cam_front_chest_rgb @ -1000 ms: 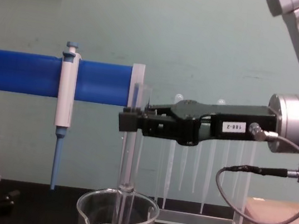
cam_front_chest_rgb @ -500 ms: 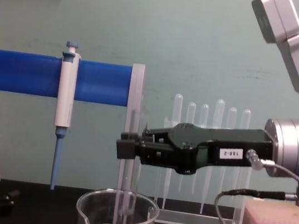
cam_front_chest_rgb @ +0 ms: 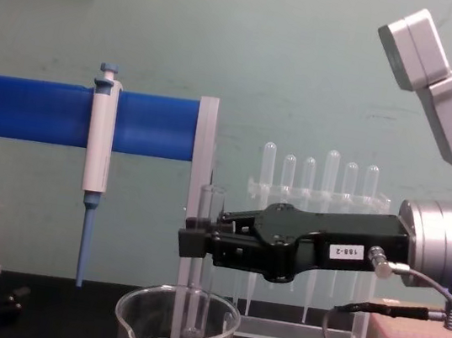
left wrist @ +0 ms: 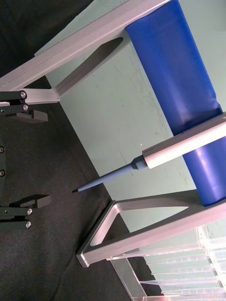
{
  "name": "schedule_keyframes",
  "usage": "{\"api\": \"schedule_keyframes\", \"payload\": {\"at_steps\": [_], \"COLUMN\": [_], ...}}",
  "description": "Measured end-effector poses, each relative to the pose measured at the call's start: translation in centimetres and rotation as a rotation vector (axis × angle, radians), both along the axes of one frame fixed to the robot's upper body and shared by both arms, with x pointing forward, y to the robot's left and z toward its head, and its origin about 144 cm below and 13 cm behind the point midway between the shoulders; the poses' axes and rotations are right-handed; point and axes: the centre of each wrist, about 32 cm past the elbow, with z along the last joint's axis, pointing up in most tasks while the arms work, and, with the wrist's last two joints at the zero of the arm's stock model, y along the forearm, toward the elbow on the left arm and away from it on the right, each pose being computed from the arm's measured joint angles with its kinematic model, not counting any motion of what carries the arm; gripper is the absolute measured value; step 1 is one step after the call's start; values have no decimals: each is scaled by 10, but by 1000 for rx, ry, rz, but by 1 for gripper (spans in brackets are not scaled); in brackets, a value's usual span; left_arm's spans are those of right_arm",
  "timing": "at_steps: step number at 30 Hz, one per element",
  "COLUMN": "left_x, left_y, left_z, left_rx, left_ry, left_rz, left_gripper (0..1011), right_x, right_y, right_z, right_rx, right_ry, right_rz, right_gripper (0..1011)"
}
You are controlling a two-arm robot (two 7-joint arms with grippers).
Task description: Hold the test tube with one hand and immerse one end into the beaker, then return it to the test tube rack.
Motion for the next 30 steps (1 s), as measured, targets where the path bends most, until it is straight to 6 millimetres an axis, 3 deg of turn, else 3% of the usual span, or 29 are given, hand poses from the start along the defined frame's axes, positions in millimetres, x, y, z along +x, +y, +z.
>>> {"api": "schedule_keyframes", "payload": {"at_steps": [30], "left_x": [0], "left_y": [0], "left_z": [0], "left_rx": [0], "left_ry": [0], "left_rz": [0], "left_gripper": [1000], "right_x": [3], "right_y": [8], "right_z": [-11], "right_rx": [-5], "right_ry": [11], "right_rz": [-23], "right_gripper": [237]}}
